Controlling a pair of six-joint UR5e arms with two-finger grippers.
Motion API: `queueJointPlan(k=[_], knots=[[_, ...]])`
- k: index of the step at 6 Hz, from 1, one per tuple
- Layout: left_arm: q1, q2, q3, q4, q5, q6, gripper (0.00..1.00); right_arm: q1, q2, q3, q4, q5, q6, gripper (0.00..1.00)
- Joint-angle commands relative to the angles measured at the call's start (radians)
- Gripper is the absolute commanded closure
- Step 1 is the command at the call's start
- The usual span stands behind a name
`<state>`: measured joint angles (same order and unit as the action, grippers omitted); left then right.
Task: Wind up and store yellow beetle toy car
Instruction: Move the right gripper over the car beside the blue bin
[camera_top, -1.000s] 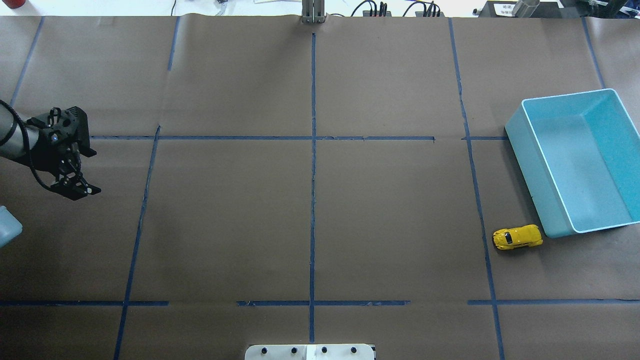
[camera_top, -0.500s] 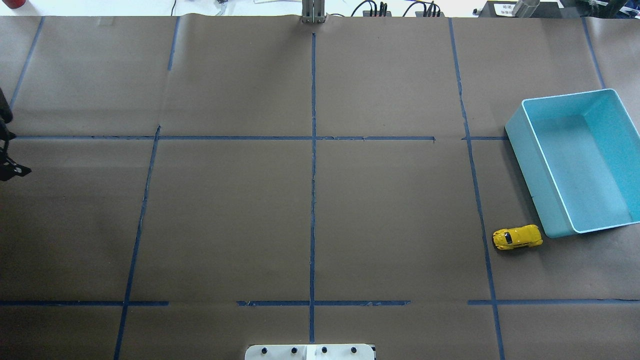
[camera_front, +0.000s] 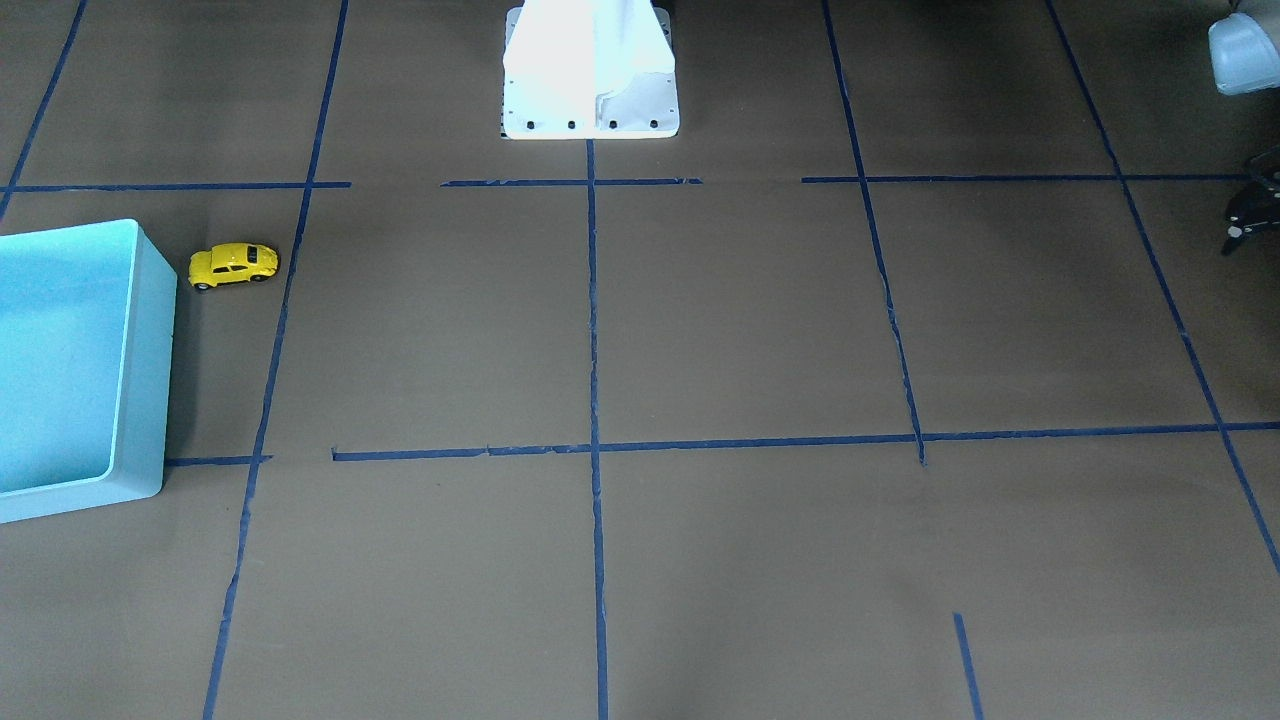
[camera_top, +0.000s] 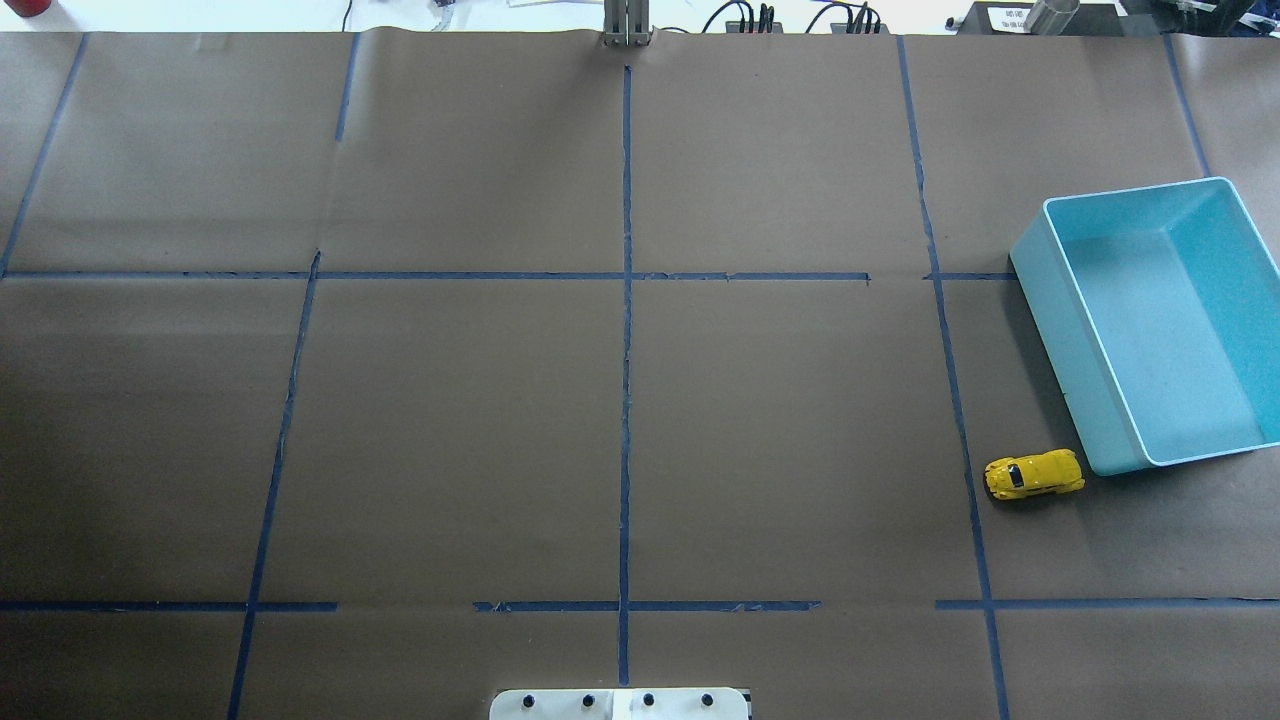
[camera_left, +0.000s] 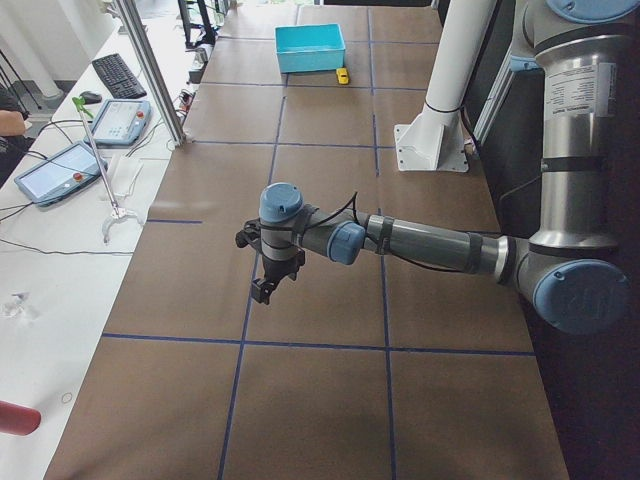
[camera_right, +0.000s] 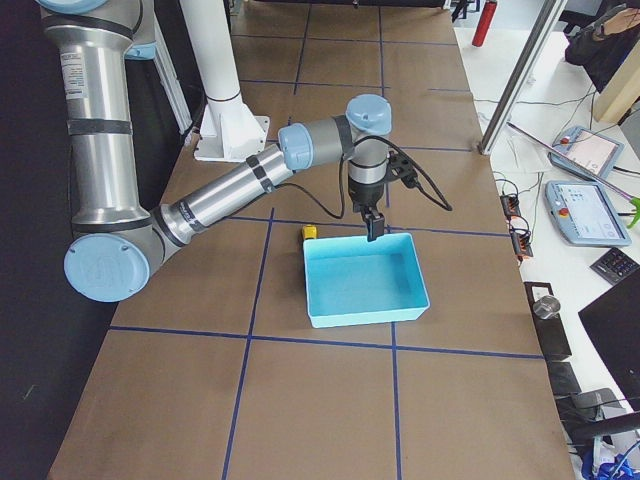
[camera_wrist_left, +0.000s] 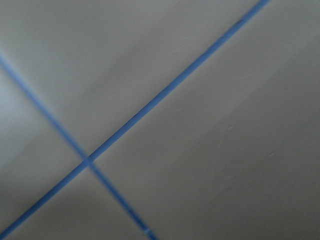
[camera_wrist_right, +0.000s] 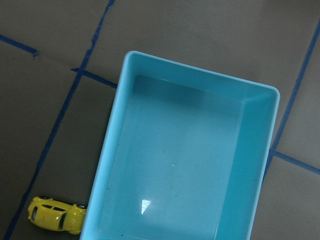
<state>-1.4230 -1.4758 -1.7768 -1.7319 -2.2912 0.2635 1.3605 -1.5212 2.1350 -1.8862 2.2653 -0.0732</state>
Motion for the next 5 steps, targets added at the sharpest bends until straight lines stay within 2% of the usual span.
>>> queueJointPlan(k=[1,2,3,4,5], knots=[[-0.106,0.025,0.055,0.008,-0.164,-0.116,0.0,-0.148,-0.016,0.118,0.037,0.002,-0.067,0.0],[-0.138,0.085,0.053,0.03,-0.166,-0.127,0.0,-0.218,-0.017,0.114,0.126,-0.001,-0.121,0.0],[-0.152,0.088,0.047,0.034,-0.165,-0.211,0.0,-0.291,-0.023,0.094,0.172,-0.032,-0.276,0.0],[-0.154,0.089,0.033,0.057,-0.165,-0.322,0.0,-0.317,-0.024,0.032,0.215,-0.029,-0.425,0.0],[-0.154,0.091,0.028,0.086,-0.159,-0.329,0.0,-0.375,-0.03,-0.025,0.339,-0.029,-0.536,0.0]])
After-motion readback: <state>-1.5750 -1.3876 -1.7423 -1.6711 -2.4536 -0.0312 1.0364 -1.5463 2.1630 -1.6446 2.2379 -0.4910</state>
